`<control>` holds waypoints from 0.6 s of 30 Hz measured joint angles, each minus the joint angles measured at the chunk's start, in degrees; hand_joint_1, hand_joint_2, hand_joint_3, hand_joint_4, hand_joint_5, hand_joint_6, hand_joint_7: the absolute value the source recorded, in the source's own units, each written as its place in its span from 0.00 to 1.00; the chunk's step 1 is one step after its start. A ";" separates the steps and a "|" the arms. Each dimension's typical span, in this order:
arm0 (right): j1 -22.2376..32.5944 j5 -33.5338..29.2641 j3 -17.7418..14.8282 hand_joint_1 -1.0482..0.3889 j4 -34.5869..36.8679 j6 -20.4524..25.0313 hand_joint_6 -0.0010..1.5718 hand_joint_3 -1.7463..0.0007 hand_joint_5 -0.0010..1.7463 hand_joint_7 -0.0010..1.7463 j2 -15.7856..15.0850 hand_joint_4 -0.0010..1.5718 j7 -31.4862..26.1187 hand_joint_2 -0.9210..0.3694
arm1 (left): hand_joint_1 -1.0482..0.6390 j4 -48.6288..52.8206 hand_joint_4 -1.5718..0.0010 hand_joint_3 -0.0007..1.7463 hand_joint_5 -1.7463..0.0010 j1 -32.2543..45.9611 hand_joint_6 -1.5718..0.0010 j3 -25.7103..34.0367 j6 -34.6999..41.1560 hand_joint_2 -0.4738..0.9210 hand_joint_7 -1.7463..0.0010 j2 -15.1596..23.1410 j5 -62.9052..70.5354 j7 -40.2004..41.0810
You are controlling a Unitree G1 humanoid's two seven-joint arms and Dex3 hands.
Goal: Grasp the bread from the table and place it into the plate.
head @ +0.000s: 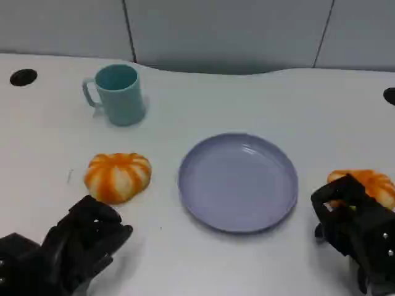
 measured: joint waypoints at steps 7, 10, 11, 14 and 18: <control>0.02 -0.30 0.14 0.56 -0.33 0.09 0.25 0.78 1.00 0.95 -0.24 0.40 -0.15 0.00 | 0.44 -0.15 0.63 0.09 0.00 0.00 0.76 0.01 0.27 1.00 0.00 0.00 -0.05 0.02; 0.02 -0.36 0.14 0.56 -0.34 0.08 0.25 0.77 1.00 0.94 -0.27 0.41 -0.16 0.00 | 0.45 -0.12 0.63 0.09 0.00 0.00 0.76 0.07 0.27 1.00 0.00 0.00 -0.31 0.02; 0.02 -0.36 0.13 0.56 -0.34 0.07 0.25 0.76 1.00 0.94 -0.27 0.41 -0.15 0.00 | 0.44 -0.12 0.63 0.09 0.00 0.00 0.76 0.06 0.27 1.00 0.00 0.00 -0.29 0.02; 0.02 -0.34 0.11 0.57 -0.33 -0.17 0.25 0.75 1.00 0.92 -0.27 0.40 -0.03 0.00 | 0.44 -0.12 0.63 0.10 0.00 0.00 0.76 0.05 0.21 1.00 0.00 0.00 -0.24 0.02; 0.02 -0.36 0.12 0.57 -0.36 -0.15 0.25 0.75 1.00 0.91 -0.27 0.39 -0.05 0.00 | 0.44 -0.12 0.64 0.10 0.00 0.00 0.76 0.05 0.21 1.00 0.00 0.00 -0.24 0.02</control>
